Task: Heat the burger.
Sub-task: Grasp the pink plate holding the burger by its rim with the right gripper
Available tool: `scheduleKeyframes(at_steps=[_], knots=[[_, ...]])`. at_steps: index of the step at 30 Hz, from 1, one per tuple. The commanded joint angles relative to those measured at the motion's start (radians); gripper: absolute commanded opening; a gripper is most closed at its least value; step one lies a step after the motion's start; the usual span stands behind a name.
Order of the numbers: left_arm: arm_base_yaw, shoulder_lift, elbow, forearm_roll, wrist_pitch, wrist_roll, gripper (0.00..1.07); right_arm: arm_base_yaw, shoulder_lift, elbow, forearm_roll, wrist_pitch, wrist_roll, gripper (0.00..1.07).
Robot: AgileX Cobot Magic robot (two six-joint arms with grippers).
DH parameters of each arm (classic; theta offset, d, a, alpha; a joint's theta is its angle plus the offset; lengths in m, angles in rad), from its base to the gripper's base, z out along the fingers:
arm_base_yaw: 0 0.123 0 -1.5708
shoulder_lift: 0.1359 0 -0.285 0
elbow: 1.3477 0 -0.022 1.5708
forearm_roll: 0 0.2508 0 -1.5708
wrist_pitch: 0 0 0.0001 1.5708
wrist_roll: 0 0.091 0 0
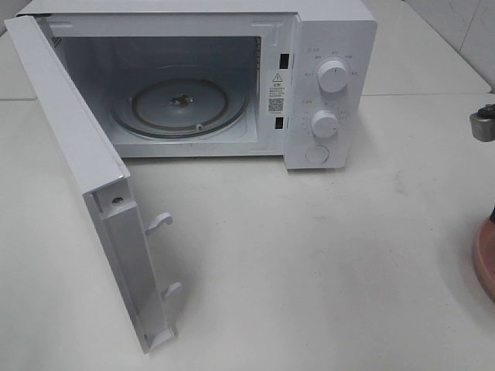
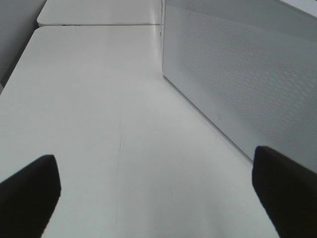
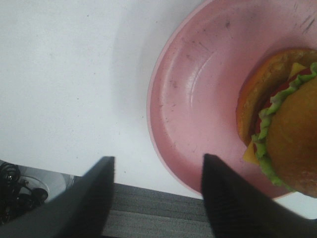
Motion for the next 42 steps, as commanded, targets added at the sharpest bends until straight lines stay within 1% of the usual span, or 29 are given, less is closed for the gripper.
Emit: scheduleKeyframes(at_steps=[1,2,3,4,5,14,16,19,25,27,30,33,35,36,38,42], knots=[[0.004,-0.021,0.002,-0.004,-0.006,-0.005,1.03,-0.007,-0.006,-0.002,-0.005,-0.026,-0.008,0.77],[0.004,-0.021,0.002,-0.004,-0.006,-0.005,1.03,-0.007,-0.006,-0.002,-0.017,-0.048,-0.007,0.92],[0.004,-0.021,0.002,-0.004,-0.006,-0.005,1.03,-0.007,-0.006,-0.002,-0.027,-0.055,-0.004,0.99],[0.004,-0.021,0.002,-0.004,-0.006,-0.005,1.03,-0.007,-0.006,-0.002,-0.027,-0.055,-0.004,0.99],[0.004,-0.021,0.002,-0.004,-0.006,-0.005,1.03,-0.007,-0.006,-0.002,-0.039,-0.059,-0.001,1.05],[0.004,-0.021,0.002,-0.004,-0.006,-0.005,1.03,-0.014,-0.006,-0.002,-0.072,-0.123,-0.001,1.03],[0.004,-0.021,0.002,-0.004,-0.006,-0.005,1.03,-0.043,0.001,0.0,-0.071,-0.152,-0.001,1.02],[0.004,-0.021,0.002,-0.004,-0.006,-0.005,1.03,-0.058,0.012,0.002,-0.071,-0.156,-0.001,1.02],[0.004,-0.021,0.002,-0.004,-0.006,-0.005,1.03,-0.065,0.084,0.003,-0.071,-0.172,0.011,1.0],[0.004,-0.021,0.002,-0.004,-0.006,-0.005,1.03,-0.065,0.129,0.004,-0.071,-0.204,0.042,0.99],[0.004,-0.021,0.002,-0.004,-0.006,-0.005,1.03,-0.065,0.142,0.004,-0.071,-0.21,0.044,0.98],[0.004,-0.021,0.002,-0.004,-0.006,-0.005,1.03,-0.065,0.174,0.018,-0.072,-0.238,0.049,0.96],[0.004,-0.021,0.002,-0.004,-0.006,-0.005,1.03,-0.065,0.2,0.053,-0.073,-0.29,0.059,0.96],[0.004,-0.021,0.002,-0.004,-0.006,-0.005,1.03,-0.065,0.2,0.053,-0.073,-0.29,0.059,0.96],[0.004,-0.021,0.002,-0.004,-0.006,-0.005,1.03,-0.065,0.235,0.106,-0.072,-0.368,0.082,0.95],[0.004,-0.021,0.002,-0.004,-0.006,-0.005,1.03,-0.065,0.265,0.134,-0.075,-0.41,0.102,0.94]])
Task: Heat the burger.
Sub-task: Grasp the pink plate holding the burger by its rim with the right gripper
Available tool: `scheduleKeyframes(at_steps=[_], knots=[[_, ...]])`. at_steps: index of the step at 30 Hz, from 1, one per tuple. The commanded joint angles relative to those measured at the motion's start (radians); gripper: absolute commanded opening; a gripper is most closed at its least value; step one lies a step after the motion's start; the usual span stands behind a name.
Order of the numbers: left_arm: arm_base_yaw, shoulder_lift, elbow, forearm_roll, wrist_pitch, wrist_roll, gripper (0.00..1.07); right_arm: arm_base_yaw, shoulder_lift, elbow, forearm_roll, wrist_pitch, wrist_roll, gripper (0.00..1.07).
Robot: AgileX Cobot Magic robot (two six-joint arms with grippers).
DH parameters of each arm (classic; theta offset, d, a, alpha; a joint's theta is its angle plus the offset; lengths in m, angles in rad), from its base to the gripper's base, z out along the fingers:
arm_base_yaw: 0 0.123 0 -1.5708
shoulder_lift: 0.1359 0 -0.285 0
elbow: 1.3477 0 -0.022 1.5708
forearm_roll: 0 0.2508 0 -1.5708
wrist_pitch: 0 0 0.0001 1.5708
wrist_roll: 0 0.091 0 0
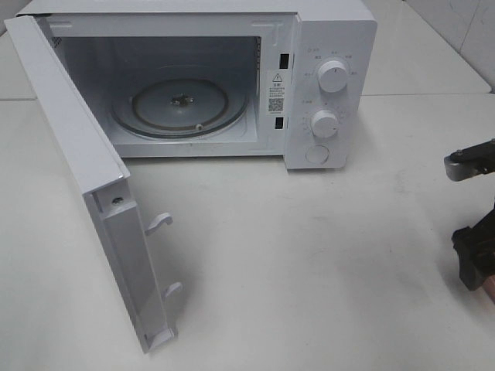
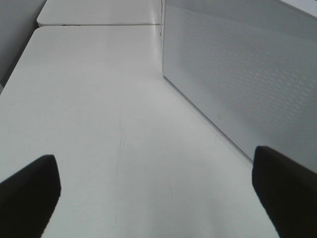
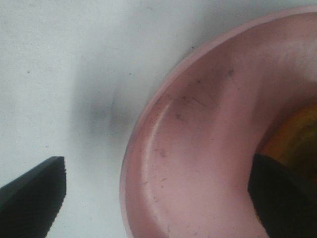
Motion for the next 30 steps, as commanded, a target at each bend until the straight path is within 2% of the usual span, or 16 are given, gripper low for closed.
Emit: scheduleKeyframes(at_steps=[1,9,21,22,23,24,25,26,27,28,29,30], knots=[[0.004,-0.021,0.002,-0.004,-0.006,-0.005,1.03,-0.007,0.038,0.038,-0.01,-0.069,0.023,0.93],[0.004,-0.021,0.002,-0.004,-0.006,-0.005,1.03,-0.007,0.097,0.046,-0.06,-0.134,0.065,0.91],[0.004,-0.021,0.002,-0.004,-0.006,-0.005,1.03,-0.007,0.181,0.044,-0.064,-0.166,0.074,0.86],[0.004,-0.021,0.002,-0.004,-0.006,-0.005,1.03,-0.007,0.18,0.044,-0.065,-0.161,0.088,0.81],[0.004,-0.021,0.002,-0.004,-0.006,-0.005,1.03,-0.007,0.18,0.044,-0.065,-0.161,0.088,0.81],[0.004,-0.021,0.002,-0.004,-0.006,-0.005,1.03,-0.007,0.18,0.044,-0.065,-0.154,0.098,0.71],[0.004,-0.021,0.002,-0.004,-0.006,-0.005,1.03,-0.007,0.18,0.044,-0.065,-0.149,0.104,0.66],[0.004,-0.021,0.002,-0.004,-0.006,-0.005,1.03,-0.007,0.18,0.044,-0.065,-0.149,0.104,0.66],[0.004,-0.021,0.002,-0.004,-0.006,-0.005,1.03,-0.007,0.18,0.044,-0.065,-0.135,0.116,0.51],[0.004,-0.021,0.002,-0.004,-0.006,-0.005,1.03,-0.007,0.18,0.044,-0.065,-0.135,0.116,0.51],[0.004,-0.021,0.002,-0.004,-0.006,-0.005,1.03,-0.007,0.18,0.044,-0.065,-0.124,0.117,0.36],[0.004,-0.021,0.002,-0.004,-0.006,-0.005,1.03,-0.007,0.18,0.044,-0.065,-0.124,0.117,0.36]])
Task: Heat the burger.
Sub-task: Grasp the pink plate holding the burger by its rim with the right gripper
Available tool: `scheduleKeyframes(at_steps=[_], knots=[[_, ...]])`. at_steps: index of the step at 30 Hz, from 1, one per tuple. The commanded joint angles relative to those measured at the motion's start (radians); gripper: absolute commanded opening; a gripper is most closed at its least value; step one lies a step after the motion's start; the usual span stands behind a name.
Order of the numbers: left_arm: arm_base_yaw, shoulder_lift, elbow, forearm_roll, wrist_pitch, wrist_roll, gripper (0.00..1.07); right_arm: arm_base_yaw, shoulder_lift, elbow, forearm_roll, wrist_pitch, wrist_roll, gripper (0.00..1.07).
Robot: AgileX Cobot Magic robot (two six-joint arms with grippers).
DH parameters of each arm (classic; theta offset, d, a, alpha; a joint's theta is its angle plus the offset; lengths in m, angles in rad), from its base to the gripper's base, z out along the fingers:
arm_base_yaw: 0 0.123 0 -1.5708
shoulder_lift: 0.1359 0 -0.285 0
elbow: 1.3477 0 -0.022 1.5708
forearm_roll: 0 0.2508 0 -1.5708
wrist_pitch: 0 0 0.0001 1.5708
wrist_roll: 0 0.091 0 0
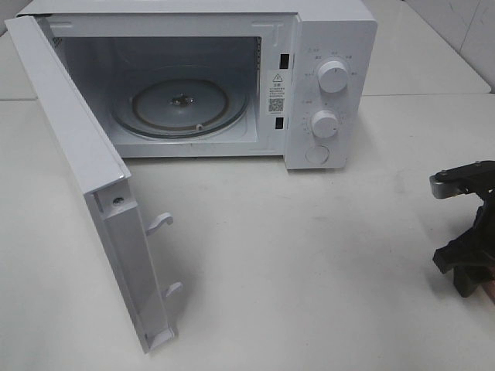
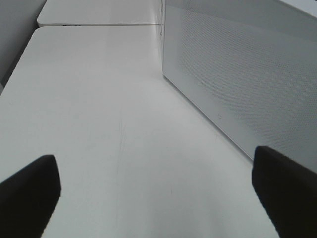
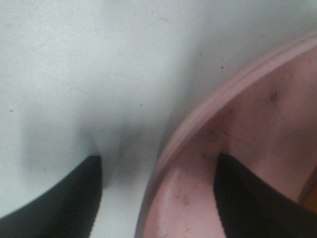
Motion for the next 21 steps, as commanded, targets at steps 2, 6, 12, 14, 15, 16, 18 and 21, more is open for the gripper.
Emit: scheduleKeyframes(at_steps=[2,6,12,14,15,16,18,21], knots=[[0.004,-0.021,0.002,-0.004,-0.006,-0.005,1.03,-0.007,0.037,0.016,-0.037,0.039,0.016,0.08],[0.004,-0.021,0.002,-0.004,-0.006,-0.005,1.03,-0.004,0.025,0.013,-0.035,0.052,0.038,0.0],[0.004,-0.021,0.002,-0.004,-0.006,-0.005,1.03,0.0,-0.013,0.006,-0.035,0.081,0.082,0.0],[0.004,-0.021,0.002,-0.004,-0.006,-0.005,1.03,0.023,-0.021,0.001,-0.055,0.105,0.1,0.0],[0.004,-0.021,0.002,-0.004,-0.006,-0.005,1.03,0.045,-0.032,0.001,-0.079,0.117,0.132,0.0],[0.004,-0.021,0.002,-0.004,-0.006,-0.005,1.03,0.053,-0.035,0.001,-0.089,0.122,0.151,0.0],[0.004,-0.021,0.002,-0.004,-0.006,-0.005,1.03,0.075,-0.044,0.001,-0.123,0.146,0.187,0.0],[0.004,-0.021,0.002,-0.004,-0.006,-0.005,1.03,0.1,-0.068,0.001,-0.177,0.173,0.236,0.0]])
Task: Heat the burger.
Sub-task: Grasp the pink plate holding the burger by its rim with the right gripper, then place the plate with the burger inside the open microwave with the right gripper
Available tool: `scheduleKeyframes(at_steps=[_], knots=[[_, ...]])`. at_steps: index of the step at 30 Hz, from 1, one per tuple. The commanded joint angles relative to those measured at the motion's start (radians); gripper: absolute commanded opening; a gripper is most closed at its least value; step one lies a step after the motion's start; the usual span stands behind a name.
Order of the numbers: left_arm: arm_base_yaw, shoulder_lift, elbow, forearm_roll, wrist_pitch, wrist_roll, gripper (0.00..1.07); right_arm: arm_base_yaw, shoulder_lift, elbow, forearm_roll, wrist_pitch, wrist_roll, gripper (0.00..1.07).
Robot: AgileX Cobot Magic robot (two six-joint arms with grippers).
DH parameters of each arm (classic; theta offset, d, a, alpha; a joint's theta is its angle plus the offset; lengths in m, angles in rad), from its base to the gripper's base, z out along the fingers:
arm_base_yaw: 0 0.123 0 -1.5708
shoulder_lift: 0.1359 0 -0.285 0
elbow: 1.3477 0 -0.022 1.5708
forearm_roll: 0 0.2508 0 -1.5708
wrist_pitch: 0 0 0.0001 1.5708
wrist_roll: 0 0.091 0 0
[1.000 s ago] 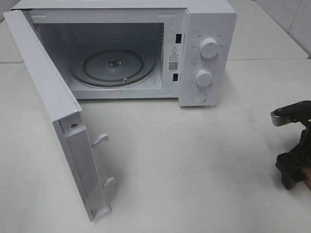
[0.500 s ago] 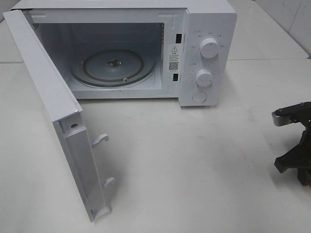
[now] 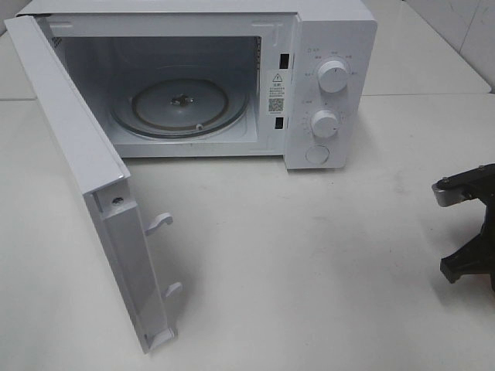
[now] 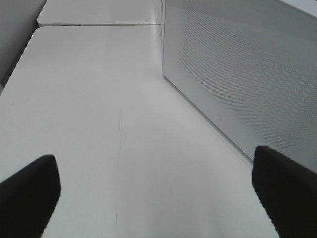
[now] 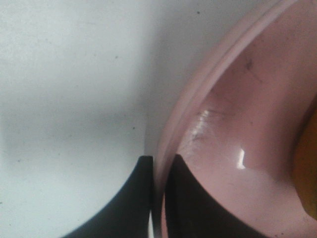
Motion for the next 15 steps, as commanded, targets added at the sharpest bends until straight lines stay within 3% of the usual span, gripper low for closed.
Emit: scheduleKeyframes(at_steps=[1,15], knots=[[0.004,-0.021,0.002,-0.004,-0.006,-0.005,1.03,0.021,-0.021,0.004,-0.048,0.033,0.048,0.0],[0.004,-0.021,0.002,-0.004,-0.006,-0.005,1.03,0.154,-0.148,0.004,-0.212,0.2,0.167,0.0]])
